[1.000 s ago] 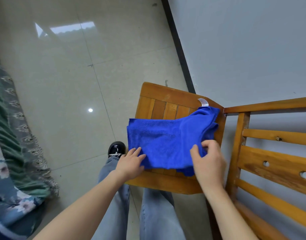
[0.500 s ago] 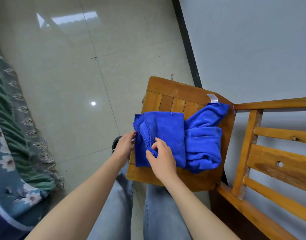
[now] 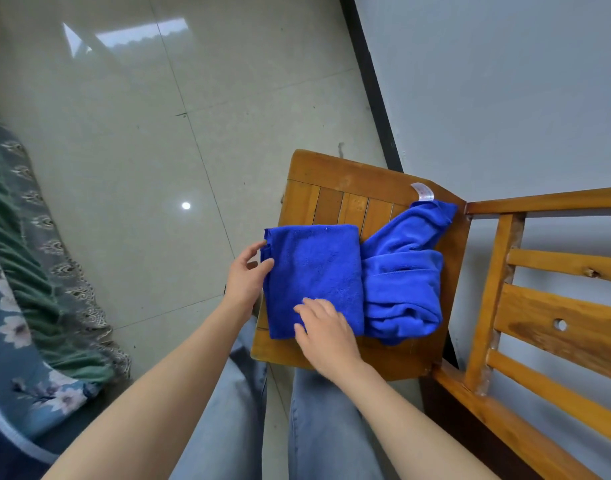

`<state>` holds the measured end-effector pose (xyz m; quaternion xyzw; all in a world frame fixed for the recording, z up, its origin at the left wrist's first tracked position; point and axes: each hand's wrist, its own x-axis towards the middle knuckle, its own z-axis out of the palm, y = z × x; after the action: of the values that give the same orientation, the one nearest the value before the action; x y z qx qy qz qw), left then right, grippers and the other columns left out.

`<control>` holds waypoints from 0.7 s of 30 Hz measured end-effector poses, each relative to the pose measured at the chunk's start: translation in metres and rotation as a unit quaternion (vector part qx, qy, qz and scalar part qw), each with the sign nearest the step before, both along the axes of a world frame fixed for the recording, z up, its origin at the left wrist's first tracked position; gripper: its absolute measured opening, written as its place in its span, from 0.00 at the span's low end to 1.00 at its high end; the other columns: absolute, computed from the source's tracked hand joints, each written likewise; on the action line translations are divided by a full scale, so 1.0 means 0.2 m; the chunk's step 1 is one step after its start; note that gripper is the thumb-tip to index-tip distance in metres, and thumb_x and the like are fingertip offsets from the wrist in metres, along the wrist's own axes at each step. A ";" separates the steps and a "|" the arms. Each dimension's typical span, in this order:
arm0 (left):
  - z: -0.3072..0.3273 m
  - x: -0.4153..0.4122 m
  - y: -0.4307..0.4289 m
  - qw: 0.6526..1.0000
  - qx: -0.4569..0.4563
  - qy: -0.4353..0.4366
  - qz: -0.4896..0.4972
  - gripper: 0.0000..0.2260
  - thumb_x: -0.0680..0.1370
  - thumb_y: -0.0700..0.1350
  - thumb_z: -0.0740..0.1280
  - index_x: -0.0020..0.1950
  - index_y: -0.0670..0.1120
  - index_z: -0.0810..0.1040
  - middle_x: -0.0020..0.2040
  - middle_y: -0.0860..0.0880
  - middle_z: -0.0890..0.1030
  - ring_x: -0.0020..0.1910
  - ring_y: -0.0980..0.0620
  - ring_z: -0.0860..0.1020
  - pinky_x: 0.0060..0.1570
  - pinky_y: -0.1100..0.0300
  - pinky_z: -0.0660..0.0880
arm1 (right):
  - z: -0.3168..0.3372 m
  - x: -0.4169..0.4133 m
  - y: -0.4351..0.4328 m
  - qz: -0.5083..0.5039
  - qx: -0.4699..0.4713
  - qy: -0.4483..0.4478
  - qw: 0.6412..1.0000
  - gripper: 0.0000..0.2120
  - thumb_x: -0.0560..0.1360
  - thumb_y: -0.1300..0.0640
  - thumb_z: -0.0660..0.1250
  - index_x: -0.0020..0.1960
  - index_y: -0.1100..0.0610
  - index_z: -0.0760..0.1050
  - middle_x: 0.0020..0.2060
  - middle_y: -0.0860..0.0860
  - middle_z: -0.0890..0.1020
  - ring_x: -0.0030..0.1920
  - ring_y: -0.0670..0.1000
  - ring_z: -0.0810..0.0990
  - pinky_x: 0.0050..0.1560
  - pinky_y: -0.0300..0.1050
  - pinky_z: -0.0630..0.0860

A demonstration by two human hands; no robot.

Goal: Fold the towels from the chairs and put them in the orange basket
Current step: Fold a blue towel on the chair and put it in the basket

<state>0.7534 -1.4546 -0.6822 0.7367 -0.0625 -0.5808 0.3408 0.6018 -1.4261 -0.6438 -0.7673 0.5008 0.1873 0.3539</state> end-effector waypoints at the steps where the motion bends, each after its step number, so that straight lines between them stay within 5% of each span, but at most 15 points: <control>1: -0.01 0.00 0.00 0.999 -0.001 -0.036 -0.028 0.19 0.78 0.38 0.63 0.67 0.50 0.70 0.65 0.47 0.72 0.58 0.50 0.74 0.51 0.57 0.77 | 0.00 -0.02 0.00 0.031 -0.040 0.019 0.999 0.15 0.71 0.51 0.68 0.56 0.53 0.78 0.60 0.50 0.79 0.61 0.51 0.76 0.56 0.45 0.75; 4: -0.04 -0.03 0.08 0.929 0.020 -0.274 -0.248 0.25 0.77 0.42 0.64 0.73 0.47 0.62 0.74 0.44 0.62 0.71 0.43 0.62 0.68 0.48 0.63 | -0.07 -0.13 0.01 0.108 -0.106 0.062 0.987 0.18 0.58 0.53 0.78 0.48 0.53 0.82 0.54 0.56 0.82 0.55 0.57 0.81 0.50 0.49 0.79; 7: -0.05 -0.09 0.20 0.785 -0.106 -0.437 -0.426 0.22 0.72 0.42 0.63 0.66 0.44 0.70 0.67 0.38 0.72 0.63 0.37 0.72 0.57 0.45 0.73 | -0.10 -0.23 0.00 0.172 -0.133 0.094 0.971 0.27 0.56 0.49 0.79 0.54 0.53 0.81 0.59 0.59 0.79 0.61 0.60 0.77 0.55 0.57 0.76; 10: -0.09 -0.16 0.33 0.659 -0.189 -0.461 -0.564 0.24 0.63 0.46 0.69 0.58 0.45 0.75 0.59 0.40 0.79 0.57 0.41 0.78 0.51 0.49 0.77 | -0.12 -0.28 0.00 0.201 -0.133 0.133 0.961 0.34 0.55 0.50 0.80 0.60 0.53 0.78 0.64 0.62 0.75 0.65 0.64 0.69 0.58 0.62 0.73; 13: -0.12 -0.20 0.40 0.631 -0.144 -0.416 -0.638 0.35 0.52 0.52 0.79 0.57 0.44 0.80 0.59 0.41 0.80 0.57 0.42 0.79 0.52 0.46 0.77 | -0.16 -0.30 0.00 0.205 -0.134 0.135 0.960 0.35 0.55 0.54 0.81 0.61 0.53 0.77 0.63 0.62 0.75 0.64 0.66 0.73 0.56 0.60 0.74; 16: -0.14 -0.22 0.41 0.630 -0.098 -0.412 -0.651 0.46 0.48 0.54 0.80 0.63 0.44 0.71 0.62 0.40 0.78 0.61 0.40 0.76 0.54 0.42 0.75 | -0.20 -0.29 -0.02 0.203 -0.136 0.128 0.961 0.35 0.53 0.54 0.82 0.59 0.52 0.79 0.62 0.61 0.77 0.62 0.65 0.75 0.56 0.59 0.75; 21: -0.17 -0.24 0.42 0.630 -0.079 -0.437 -0.637 0.48 0.49 0.53 0.80 0.65 0.44 0.65 0.64 0.39 0.75 0.66 0.41 0.65 0.56 0.38 0.72 | -0.26 -0.27 -0.05 0.209 -0.167 0.106 0.958 0.30 0.52 0.53 0.82 0.53 0.50 0.81 0.56 0.60 0.80 0.56 0.65 0.79 0.55 0.60 0.75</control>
<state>0.7051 -1.3704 -0.7170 0.6515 -0.7034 -0.2559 -0.1237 0.5478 -1.4361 -0.6961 -0.8791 0.3876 0.2509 0.1183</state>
